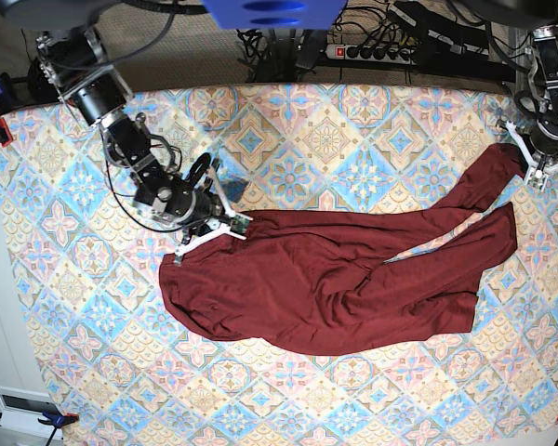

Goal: Layout the t-shirt on the table in an organized manner, then fold the t-shirt properly
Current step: 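Grasp the shirt's bunched end with the right gripper and lift it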

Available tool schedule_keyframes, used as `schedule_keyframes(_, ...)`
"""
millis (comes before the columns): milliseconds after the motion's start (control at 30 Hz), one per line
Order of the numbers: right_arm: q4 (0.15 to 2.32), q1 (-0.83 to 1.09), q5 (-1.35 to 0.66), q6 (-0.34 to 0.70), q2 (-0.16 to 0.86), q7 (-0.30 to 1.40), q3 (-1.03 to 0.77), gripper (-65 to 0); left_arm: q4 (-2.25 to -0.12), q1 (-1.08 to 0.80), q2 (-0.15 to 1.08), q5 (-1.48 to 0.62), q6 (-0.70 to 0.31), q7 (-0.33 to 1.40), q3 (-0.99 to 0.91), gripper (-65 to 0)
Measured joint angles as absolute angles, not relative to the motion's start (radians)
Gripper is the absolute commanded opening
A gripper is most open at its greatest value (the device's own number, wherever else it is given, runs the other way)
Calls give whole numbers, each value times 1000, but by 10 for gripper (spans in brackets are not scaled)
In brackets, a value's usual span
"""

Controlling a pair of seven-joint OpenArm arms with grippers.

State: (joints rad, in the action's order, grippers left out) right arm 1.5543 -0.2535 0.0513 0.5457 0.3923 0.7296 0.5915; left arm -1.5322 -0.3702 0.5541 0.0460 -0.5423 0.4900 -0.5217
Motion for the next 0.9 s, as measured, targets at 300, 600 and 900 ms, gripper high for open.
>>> schedule_keyframes(300,1658,-235,46,546,383,723,591,-611,-1532,-371,553,46,-543,490,-522,-650)
schedule_keyframes(600,1573,-230,46,546,382,728,595,-445,-1532,-371,554,46,-543,487,-522,-650)
schedule_keyframes(900,1531,-231,45,545,381,709,665,-420,-1532,-371,558,49,-537,487,-507,-650)
